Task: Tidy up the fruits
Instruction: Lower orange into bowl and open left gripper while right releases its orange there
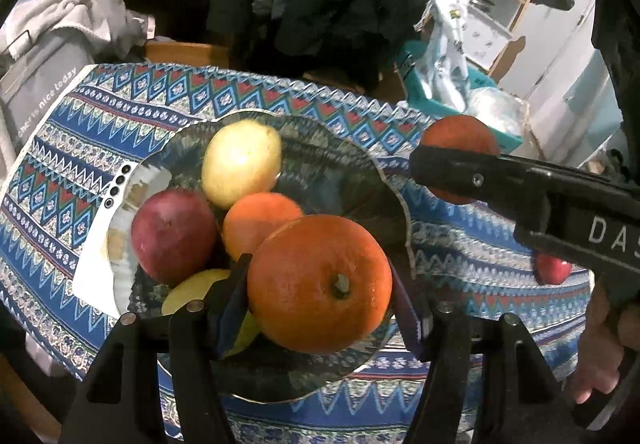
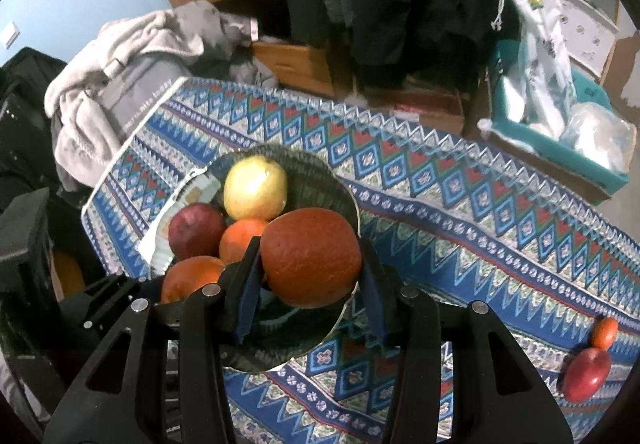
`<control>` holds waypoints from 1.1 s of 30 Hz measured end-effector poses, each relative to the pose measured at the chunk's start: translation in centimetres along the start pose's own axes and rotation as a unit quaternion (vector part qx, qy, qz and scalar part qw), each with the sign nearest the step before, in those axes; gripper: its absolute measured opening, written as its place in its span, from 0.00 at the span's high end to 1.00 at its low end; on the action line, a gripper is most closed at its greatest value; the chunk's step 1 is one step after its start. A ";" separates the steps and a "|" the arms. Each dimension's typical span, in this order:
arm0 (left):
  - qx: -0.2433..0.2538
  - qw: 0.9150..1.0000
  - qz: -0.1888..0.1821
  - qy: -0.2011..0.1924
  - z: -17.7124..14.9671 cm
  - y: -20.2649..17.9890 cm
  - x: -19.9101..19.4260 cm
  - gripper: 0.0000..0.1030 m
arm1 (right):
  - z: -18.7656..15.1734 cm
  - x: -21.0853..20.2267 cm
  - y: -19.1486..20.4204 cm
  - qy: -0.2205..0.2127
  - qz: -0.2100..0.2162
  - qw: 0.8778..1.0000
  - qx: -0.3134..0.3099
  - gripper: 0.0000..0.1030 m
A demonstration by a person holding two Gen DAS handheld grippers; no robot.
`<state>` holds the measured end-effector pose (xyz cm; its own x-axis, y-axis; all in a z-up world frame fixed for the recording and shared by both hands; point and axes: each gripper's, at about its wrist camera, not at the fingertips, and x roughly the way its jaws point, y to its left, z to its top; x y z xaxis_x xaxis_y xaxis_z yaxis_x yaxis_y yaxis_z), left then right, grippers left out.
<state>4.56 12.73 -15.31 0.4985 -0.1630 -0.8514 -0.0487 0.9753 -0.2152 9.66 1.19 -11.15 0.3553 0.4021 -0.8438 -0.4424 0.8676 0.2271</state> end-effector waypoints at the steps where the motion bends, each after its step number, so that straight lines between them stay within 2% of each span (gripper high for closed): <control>1: -0.001 1.000 0.002 0.004 -0.1 0.1 0.3 0.36 | -0.1 0.4 0.0 0.005 0.000 1.000 -0.001 0.56; 10: -0.006 1.000 0.006 0.029 -0.9 0.7 1.9 0.36 | -1.4 3.2 -0.1 0.037 -0.003 0.999 -0.003 0.56; 16: 0.003 0.999 0.007 0.038 -0.9 0.4 2.2 0.36 | -1.7 3.8 -0.1 0.050 0.012 0.999 -0.001 0.56; 21: 0.000 0.999 0.009 0.032 -0.8 0.6 2.0 0.36 | -1.9 4.2 0.1 0.059 0.017 0.998 0.000 0.55; 23: -0.007 1.000 0.006 0.029 -0.7 0.8 1.7 0.36 | -2.1 4.3 0.0 0.060 0.016 0.998 0.002 0.52; 33: -0.008 1.000 0.003 0.015 -0.3 0.7 0.4 0.36 | -1.4 2.2 -0.1 0.036 0.024 0.999 0.015 0.52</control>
<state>4.49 13.34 -15.92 0.4712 -0.1628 -0.8669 -0.0644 0.9738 -0.2179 9.33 1.54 -13.74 0.2747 0.4222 -0.8639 -0.4316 0.8570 0.2816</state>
